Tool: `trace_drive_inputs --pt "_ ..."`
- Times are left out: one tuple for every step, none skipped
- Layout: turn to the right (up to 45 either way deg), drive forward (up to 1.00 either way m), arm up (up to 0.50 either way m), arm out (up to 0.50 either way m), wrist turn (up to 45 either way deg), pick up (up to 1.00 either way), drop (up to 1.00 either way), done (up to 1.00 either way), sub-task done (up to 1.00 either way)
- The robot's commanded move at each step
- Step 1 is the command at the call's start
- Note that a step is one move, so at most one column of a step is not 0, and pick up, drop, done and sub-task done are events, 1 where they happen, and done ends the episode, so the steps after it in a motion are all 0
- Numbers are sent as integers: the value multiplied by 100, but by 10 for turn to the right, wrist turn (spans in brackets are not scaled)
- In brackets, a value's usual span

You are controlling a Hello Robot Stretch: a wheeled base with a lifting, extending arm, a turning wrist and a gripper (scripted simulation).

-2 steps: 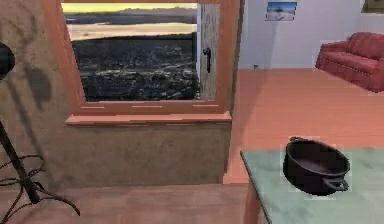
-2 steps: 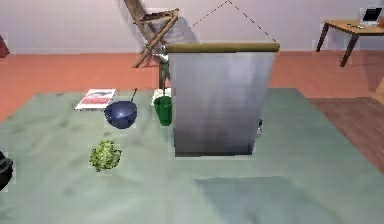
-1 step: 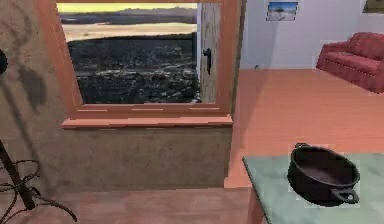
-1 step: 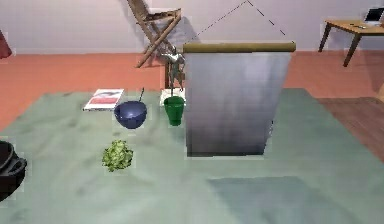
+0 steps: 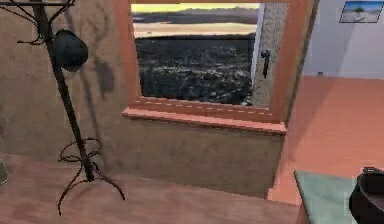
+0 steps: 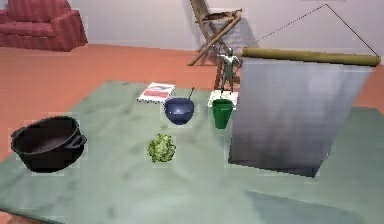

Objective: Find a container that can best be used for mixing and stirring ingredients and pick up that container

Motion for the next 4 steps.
trace_drive_inputs --pt "-450 0 0 0 0 0 0 0 0" --pt "-450 0 0 0 0 0 0 0 0" --pt "-450 0 0 0 0 0 0 0 0" --pt "-330 0 0 0 0 0 0 0 0"
